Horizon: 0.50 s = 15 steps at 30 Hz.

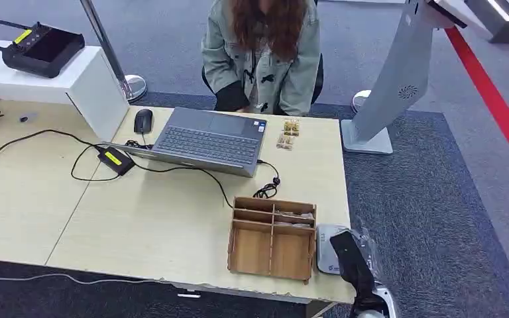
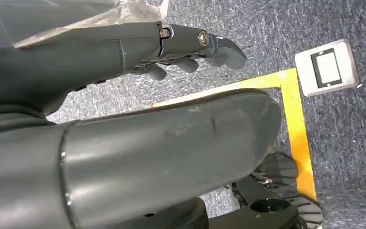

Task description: Pass the card to the sensor for recognition and then transmit it.

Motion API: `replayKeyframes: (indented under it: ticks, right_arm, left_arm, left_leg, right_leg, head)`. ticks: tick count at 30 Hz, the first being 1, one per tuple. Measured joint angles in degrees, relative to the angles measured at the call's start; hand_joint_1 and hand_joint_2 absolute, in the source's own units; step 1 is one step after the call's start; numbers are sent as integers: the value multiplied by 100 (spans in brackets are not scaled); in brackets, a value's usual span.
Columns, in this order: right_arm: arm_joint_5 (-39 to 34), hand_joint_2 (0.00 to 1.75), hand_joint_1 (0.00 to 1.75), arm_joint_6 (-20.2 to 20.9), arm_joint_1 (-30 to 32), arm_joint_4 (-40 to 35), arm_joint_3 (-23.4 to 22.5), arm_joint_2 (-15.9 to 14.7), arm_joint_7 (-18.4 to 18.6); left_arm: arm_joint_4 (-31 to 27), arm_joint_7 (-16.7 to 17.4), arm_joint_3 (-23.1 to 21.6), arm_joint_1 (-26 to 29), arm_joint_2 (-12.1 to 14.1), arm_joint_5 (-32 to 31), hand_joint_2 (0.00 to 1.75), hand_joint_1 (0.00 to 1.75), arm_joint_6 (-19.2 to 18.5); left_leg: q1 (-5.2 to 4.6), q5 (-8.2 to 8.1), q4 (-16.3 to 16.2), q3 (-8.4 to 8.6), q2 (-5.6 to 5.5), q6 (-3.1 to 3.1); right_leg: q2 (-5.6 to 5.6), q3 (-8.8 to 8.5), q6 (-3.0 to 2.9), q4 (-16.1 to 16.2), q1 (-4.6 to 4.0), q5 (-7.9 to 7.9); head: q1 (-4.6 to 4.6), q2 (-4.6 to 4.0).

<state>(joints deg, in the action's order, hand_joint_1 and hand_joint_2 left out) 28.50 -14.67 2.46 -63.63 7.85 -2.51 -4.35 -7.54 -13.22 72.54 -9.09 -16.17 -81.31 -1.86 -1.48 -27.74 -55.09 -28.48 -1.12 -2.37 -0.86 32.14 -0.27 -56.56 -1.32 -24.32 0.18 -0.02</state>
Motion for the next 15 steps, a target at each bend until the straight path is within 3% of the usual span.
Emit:
replayKeyframes:
  ticks: [15]
  right_arm:
    - [-96, 175, 175, -81, -18, 2, 53, -101, 98]
  left_arm:
    - [0, -15, 0, 0, 4, -17, 0, 0, -4]
  left_leg:
    - [0, 0, 0, 0, 0, 0]
  right_leg:
    - [0, 0, 0, 0, 0, 0]
  head:
    - [-2, 0]
